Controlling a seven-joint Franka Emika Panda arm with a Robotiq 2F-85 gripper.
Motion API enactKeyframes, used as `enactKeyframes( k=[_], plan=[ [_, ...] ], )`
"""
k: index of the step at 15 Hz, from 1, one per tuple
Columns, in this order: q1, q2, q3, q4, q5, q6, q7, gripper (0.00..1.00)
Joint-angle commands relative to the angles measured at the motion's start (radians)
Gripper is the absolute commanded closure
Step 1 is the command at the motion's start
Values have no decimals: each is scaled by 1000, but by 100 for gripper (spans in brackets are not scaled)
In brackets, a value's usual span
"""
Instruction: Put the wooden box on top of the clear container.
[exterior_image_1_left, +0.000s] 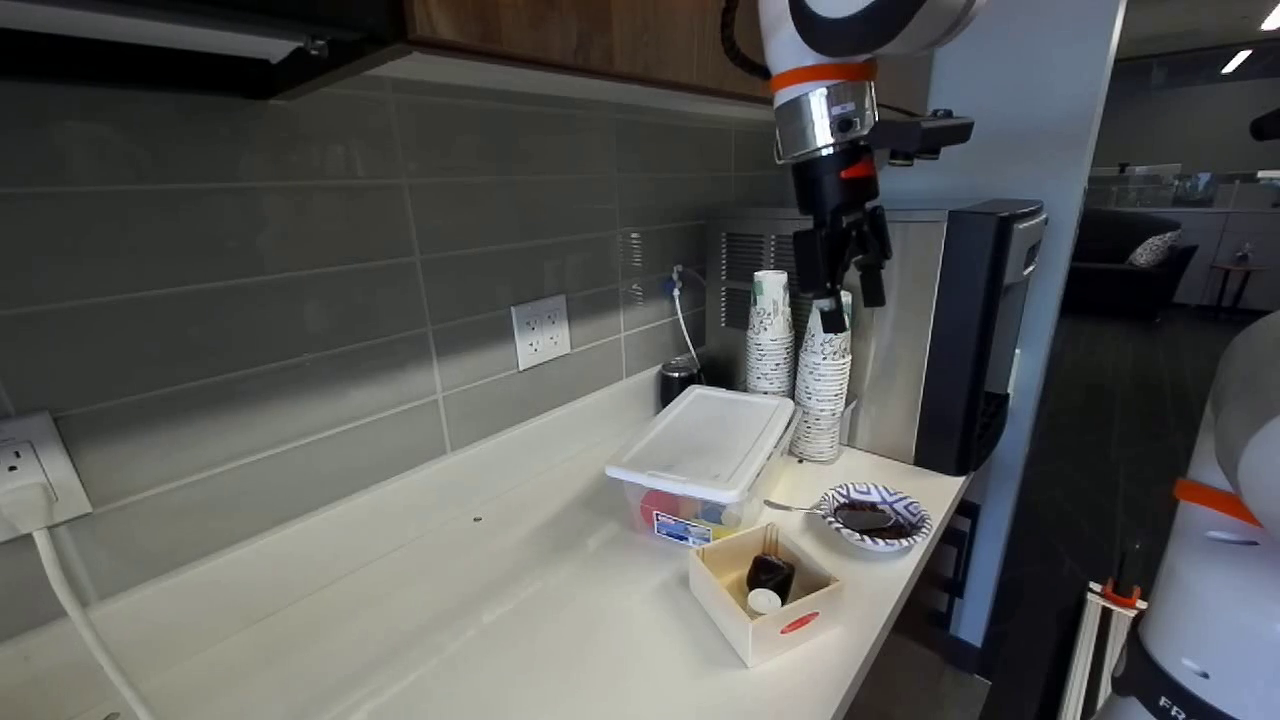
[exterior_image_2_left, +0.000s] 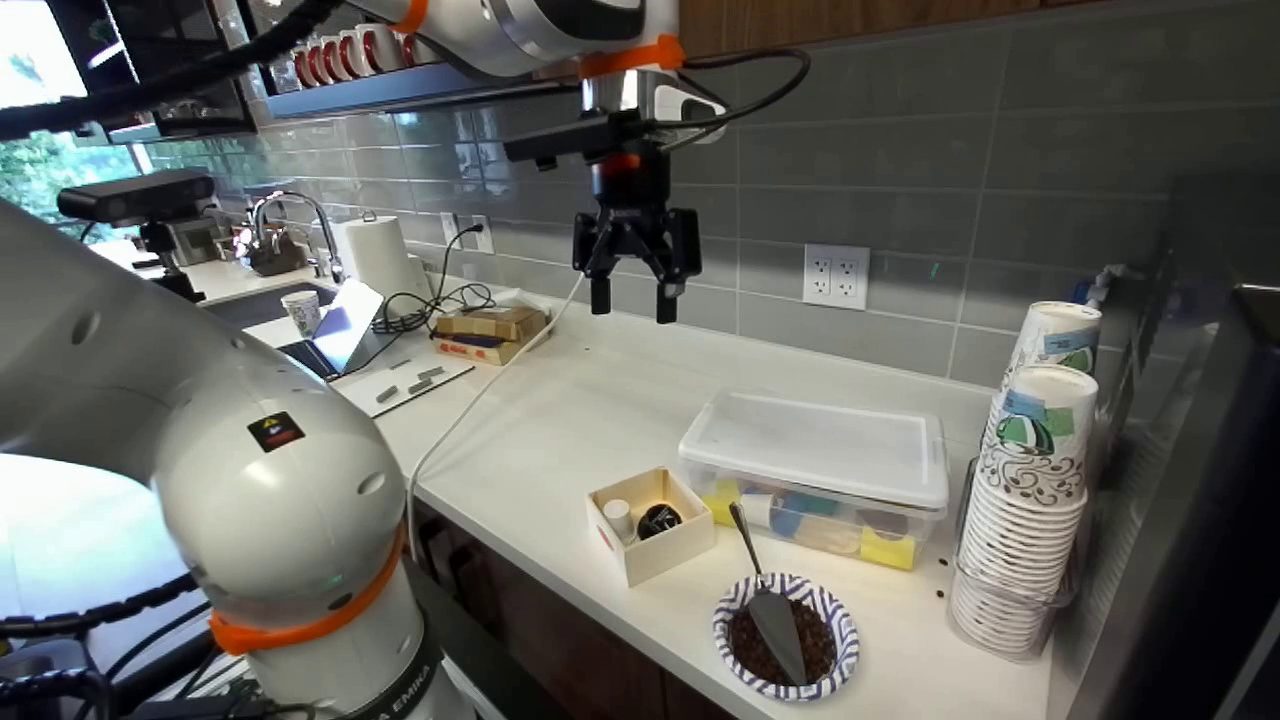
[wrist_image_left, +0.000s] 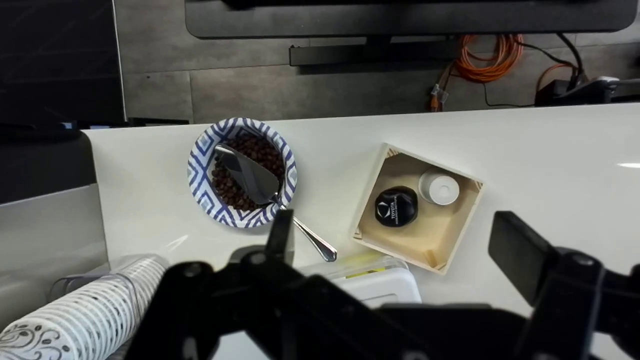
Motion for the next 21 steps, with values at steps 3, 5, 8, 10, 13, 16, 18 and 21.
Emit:
enactKeyframes(
  k=[3,5,8,10,13,16,18,21],
  plan=[
    [-28,-21,-10,-180,43,221,103,0],
    [-36,-5,-8,-237,60,311,134,0],
    [-42,41,-9,-314,89,453,161,0],
    [-42,119,-10,-294,109,530,164,0],
    [-42,209,-10,-299,122,647,151,0],
    [-41,309,-10,-299,130,726,149,0],
    [-38,359,-11,-300,140,747,146,0],
    [-41,428,-12,-300,139,785,147,0]
  ],
)
